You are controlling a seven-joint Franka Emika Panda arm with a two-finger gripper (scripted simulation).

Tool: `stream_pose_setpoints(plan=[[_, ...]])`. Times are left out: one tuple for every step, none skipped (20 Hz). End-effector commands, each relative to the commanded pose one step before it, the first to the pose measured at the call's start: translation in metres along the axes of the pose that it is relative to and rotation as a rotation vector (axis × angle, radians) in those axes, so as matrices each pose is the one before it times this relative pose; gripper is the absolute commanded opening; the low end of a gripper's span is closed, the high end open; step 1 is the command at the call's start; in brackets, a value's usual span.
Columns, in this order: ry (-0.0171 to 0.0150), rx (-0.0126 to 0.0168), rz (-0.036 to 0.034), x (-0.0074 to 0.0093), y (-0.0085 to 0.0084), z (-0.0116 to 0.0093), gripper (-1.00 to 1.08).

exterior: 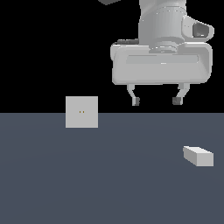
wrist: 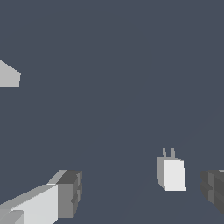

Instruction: Plug the charger into the wall socket.

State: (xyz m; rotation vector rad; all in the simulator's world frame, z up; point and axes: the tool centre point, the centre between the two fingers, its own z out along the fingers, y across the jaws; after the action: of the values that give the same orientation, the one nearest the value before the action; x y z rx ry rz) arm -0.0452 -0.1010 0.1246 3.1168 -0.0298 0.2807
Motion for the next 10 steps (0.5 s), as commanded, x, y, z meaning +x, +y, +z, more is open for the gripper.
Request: stream_pose_setpoints(plan=[[0.0256,-0.0018,0.00337,-0.008,0.01275,0.0089,1.0],[0.00993,-0.00019,0.00125,-0.00298,0.00491,0.00357,1.0],[0.00969,-0.0001,0.00122,-0.00289,0.00479,0.00353,1.0],[0.00939,0.00001,0.00118,-0.00278,0.00463,0.00346,1.0],[0.00901,0.00012,0.00113,-0.00263,0.00441,0.00332,1.0],[0.00861,0.00023,0.00107,-0.00247,0.00418,0.00316,1.0],[0.00813,0.00034,0.001,-0.00231,0.00393,0.00302,1.0],[0.00771,0.00043,0.00094,-0.00214,0.00369,0.00284,1.0],[0.00721,0.00049,0.00087,-0.00198,0.00344,0.0027,1.0],[0.0068,0.00056,0.00081,-0.00182,0.0032,0.00249,1.0]])
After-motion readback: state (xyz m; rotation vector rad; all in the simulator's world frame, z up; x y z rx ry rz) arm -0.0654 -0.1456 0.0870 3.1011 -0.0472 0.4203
